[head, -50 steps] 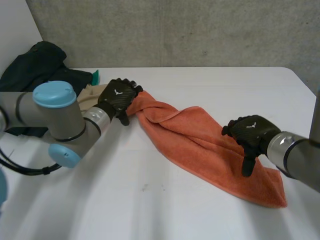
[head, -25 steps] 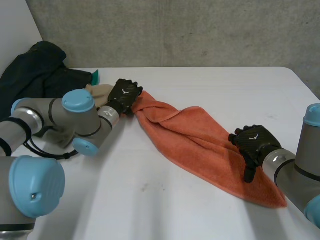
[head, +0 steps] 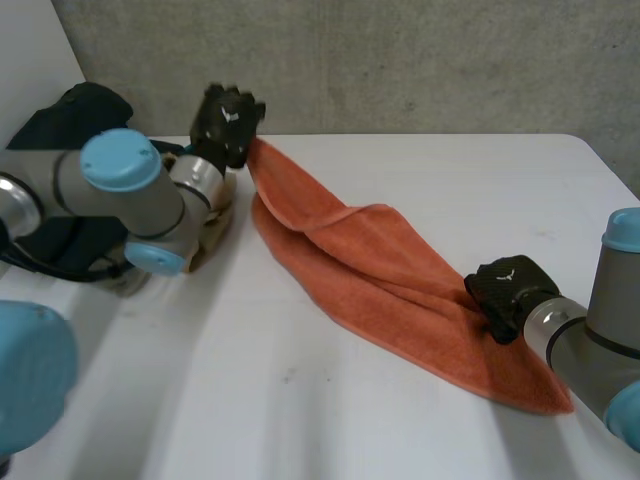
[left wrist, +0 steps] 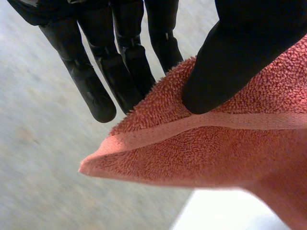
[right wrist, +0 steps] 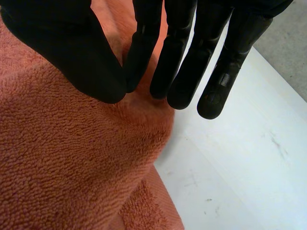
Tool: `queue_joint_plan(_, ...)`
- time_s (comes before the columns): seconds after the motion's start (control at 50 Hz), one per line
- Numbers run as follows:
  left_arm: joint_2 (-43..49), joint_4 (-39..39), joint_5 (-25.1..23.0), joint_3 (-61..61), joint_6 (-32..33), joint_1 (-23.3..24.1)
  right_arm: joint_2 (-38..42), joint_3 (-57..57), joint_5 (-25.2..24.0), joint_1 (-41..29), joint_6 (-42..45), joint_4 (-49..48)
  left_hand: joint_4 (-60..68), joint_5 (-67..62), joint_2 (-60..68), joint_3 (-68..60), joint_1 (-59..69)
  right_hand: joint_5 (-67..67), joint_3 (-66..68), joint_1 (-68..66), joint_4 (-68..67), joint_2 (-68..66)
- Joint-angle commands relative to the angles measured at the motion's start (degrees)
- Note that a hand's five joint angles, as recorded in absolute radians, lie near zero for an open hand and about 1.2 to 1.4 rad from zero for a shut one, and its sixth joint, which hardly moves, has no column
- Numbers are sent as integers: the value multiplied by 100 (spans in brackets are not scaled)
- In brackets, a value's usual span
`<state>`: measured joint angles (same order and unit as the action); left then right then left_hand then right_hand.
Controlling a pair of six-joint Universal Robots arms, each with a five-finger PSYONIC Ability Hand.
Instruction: Fold the laundry.
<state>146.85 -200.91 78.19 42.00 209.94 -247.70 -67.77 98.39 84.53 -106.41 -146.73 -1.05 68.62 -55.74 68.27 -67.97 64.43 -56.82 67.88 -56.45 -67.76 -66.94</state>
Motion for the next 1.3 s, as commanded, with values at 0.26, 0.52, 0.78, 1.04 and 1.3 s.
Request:
queue_joint_plan(0.26,-2450,-423,47,1477,-621,284,-561,278,-1684,-723,93,2205,1138,-1426,1173,-1203,1557,-1318,1212,-2355,-1224,-1306)
queue_joint_plan(0.52,-3918,-423,-6,2760,-621,407,-1327,-1452,-1764,648,-1867,966,1138,-1426,1173,-1203,1557,4813,-4918,3775,4907,4824)
queue_joint_plan(0.78,-5323,-449,-436,3806,-621,626,1238,-3676,-2686,446,-1815,1450,1138,-1426,1173,-1203,1557,5682,-5788,4645,5776,5694)
queue_joint_plan(1.04,-5448,-440,-463,3895,-603,626,3226,-5312,-3338,-362,-1841,2021,1138,-1426,1173,-1203,1557,1952,-2057,914,2046,1963)
queue_joint_plan(1.3,-4508,-449,-77,2771,-568,267,1411,-5194,-701,-301,-1885,-638,1138,-1426,1173,-1203,1557,-1318,1212,-2355,-1224,-1306)
